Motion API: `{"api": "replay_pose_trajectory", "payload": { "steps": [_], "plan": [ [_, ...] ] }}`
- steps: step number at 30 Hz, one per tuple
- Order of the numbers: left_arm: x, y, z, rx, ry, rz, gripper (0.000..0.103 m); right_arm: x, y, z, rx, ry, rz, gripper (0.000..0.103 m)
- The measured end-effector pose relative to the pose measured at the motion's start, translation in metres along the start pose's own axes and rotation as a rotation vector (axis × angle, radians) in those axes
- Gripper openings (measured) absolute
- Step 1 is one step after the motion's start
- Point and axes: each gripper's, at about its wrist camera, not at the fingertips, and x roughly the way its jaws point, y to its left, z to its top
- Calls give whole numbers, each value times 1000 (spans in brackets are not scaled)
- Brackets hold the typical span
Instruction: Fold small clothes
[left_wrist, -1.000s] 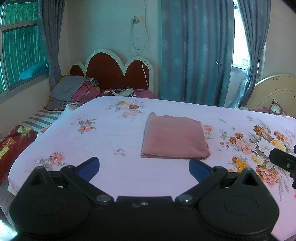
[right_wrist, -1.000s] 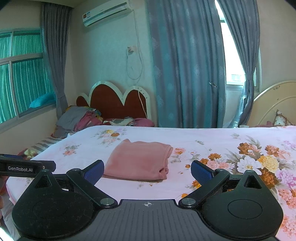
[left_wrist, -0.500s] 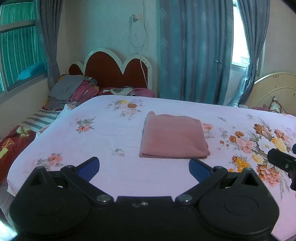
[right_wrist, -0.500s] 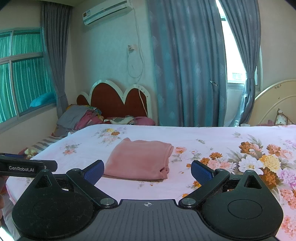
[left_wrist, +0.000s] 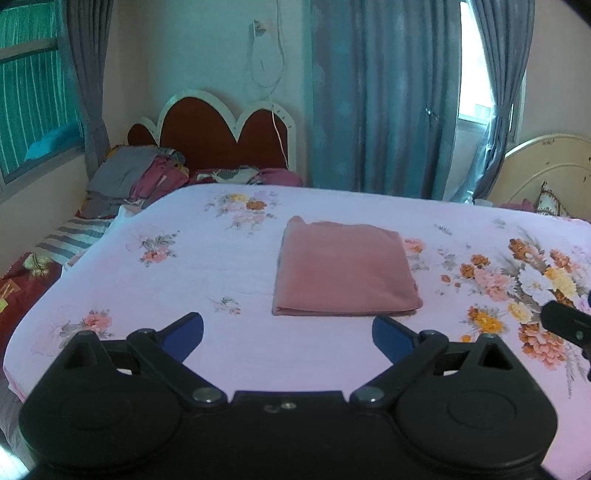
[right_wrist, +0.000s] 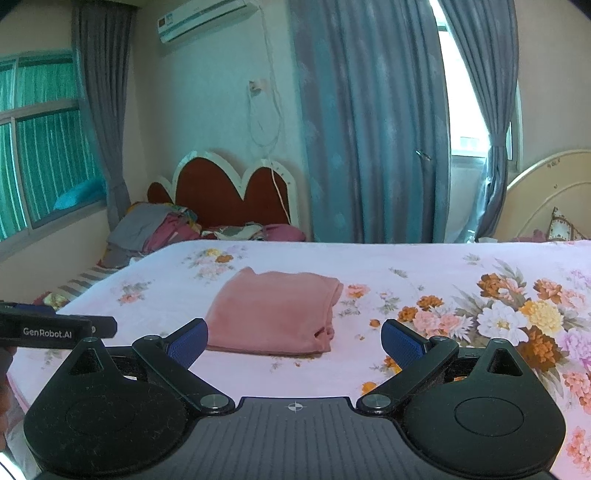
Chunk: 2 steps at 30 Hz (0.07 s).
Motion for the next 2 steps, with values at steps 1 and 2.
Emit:
{"api": "replay_pose_trajectory", "payload": {
  "steps": [1,2],
  "plan": [
    [6,0,2,0,10,-8,102,3,-3,-1,3,7,-7,99],
    [14,1,4,3,21,-21,103,8,-6,-1,9,13,-15,99]
  ]
}}
